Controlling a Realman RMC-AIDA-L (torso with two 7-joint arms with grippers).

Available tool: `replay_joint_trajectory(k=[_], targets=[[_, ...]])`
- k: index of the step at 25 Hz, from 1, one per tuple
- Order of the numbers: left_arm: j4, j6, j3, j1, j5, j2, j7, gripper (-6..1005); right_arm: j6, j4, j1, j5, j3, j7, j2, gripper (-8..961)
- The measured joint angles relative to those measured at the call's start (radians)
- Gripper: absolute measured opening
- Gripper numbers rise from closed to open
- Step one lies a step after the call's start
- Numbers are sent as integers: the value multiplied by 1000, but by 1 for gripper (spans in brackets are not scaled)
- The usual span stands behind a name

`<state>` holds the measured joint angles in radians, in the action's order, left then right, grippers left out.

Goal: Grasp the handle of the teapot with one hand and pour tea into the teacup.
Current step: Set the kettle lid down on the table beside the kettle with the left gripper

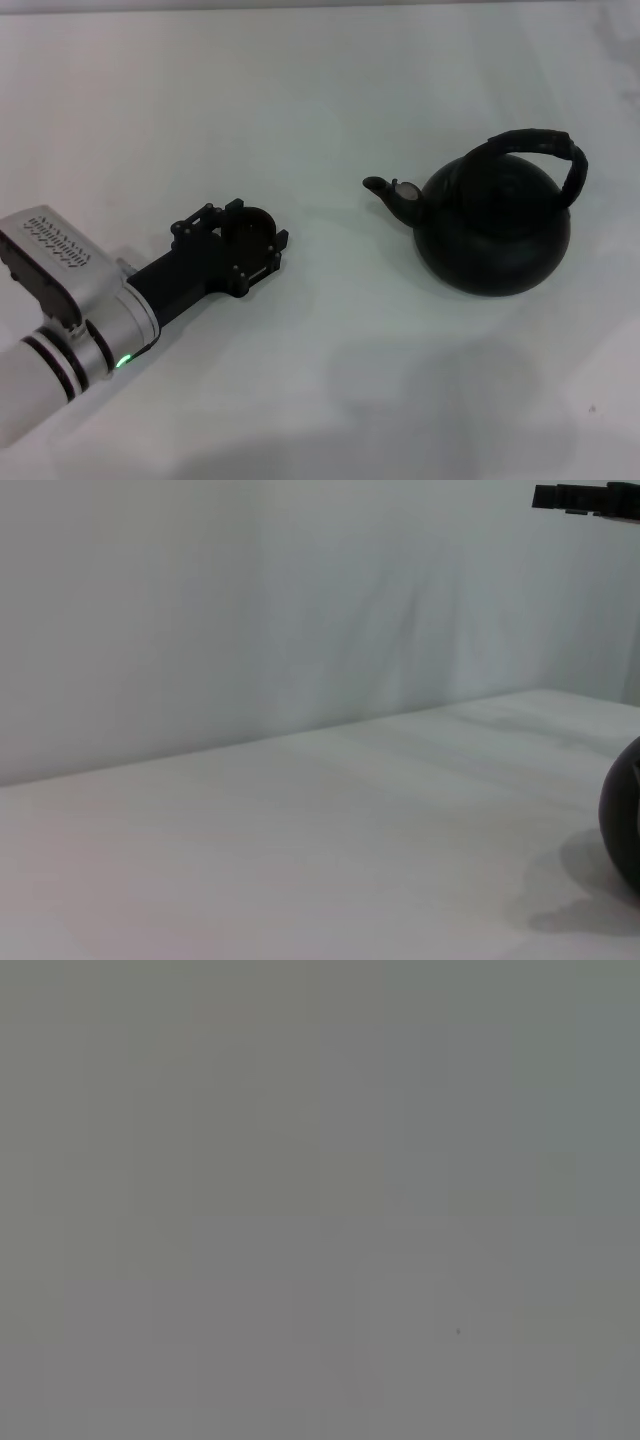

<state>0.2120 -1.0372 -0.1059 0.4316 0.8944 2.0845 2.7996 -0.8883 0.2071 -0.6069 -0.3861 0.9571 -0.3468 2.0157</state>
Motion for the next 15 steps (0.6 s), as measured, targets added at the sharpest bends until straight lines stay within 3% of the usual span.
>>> replay_joint_trajectory(k=[7, 15], targets=[[0, 3, -5, -4, -2, -1, 0, 699, 0, 0, 3, 2, 0, -2, 0, 857], [-1, 14, -5, -6, -1, 0, 1, 876, 0, 0, 4, 5, 0, -4, 0, 857]])
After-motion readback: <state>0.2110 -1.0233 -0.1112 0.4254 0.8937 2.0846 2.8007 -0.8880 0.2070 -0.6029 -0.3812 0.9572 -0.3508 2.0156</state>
